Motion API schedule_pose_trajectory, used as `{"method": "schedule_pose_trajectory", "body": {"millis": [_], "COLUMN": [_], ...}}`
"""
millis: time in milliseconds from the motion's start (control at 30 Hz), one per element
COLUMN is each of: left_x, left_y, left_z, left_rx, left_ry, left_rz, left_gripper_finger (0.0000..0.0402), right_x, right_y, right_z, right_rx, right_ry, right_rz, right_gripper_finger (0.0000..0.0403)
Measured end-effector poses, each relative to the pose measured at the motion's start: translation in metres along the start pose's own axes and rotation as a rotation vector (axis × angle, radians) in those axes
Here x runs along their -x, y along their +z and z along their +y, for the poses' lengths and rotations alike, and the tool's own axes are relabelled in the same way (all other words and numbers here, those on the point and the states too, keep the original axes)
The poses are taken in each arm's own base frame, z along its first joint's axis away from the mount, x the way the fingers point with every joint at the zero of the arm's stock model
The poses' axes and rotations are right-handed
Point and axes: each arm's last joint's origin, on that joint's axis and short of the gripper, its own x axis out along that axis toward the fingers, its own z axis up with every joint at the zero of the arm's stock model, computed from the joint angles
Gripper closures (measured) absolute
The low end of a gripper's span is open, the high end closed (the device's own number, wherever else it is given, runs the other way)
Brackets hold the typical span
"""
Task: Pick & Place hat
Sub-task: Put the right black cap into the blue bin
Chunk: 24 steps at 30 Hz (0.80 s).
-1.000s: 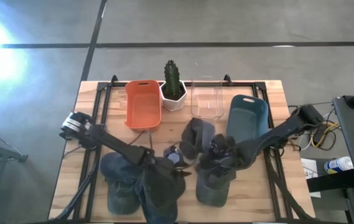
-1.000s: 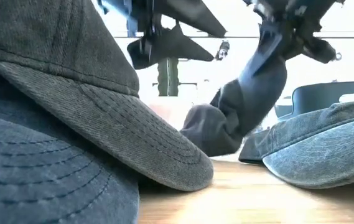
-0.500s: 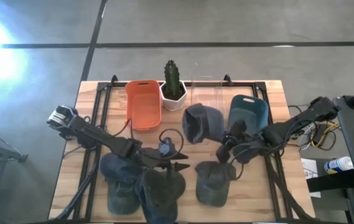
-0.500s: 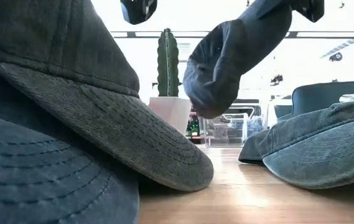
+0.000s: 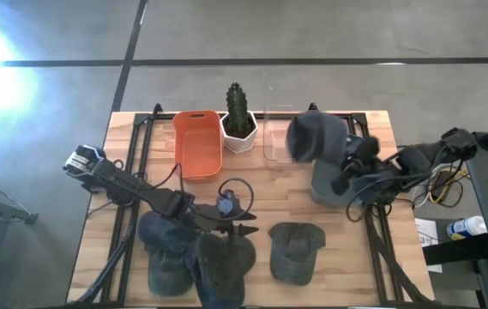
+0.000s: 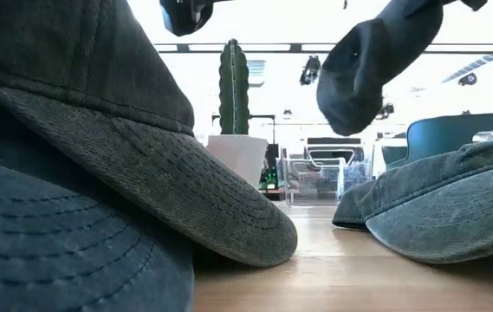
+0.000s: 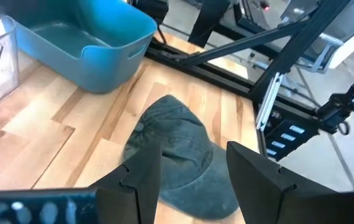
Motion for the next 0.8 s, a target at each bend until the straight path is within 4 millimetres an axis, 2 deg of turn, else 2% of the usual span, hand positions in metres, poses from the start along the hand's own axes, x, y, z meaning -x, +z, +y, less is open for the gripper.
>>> {"method": "schedule_pose_trajectory", "body": {"millis": [133,267,567,800], "left_x": [0.000,-0.001,-0.002,-0.003], "left_y": [-0.001,-0.002,-0.002,-0.010], "left_z": [0.001,0.002,0.006,0.010], "left_rx": [-0.003,-0.007,-0.011,0.003], "left_ry": [0.007,0.016,0.057,0.071], "left_rz": [0.005,0.010,0.002,0.022], "left_gripper_finger": [0.0227,0.0227,0.0227,0.0227], "right_x": [0.007,0.000,-0.046,-0.079], "right_y": [0.007,0.008,-0.015,-0.025], "right_z": [-0.016,-0.014,-0.001,0.013], "right_rx": [0.041,0.050,0.075,0.126], "right_ry": [-0.123,-0.144,-0.300,-0.450], "right_rz": [0.026,0.094,0.390,0.444], "right_gripper_finger": [0.0390,0.0390,0.0390,0.0390]}}
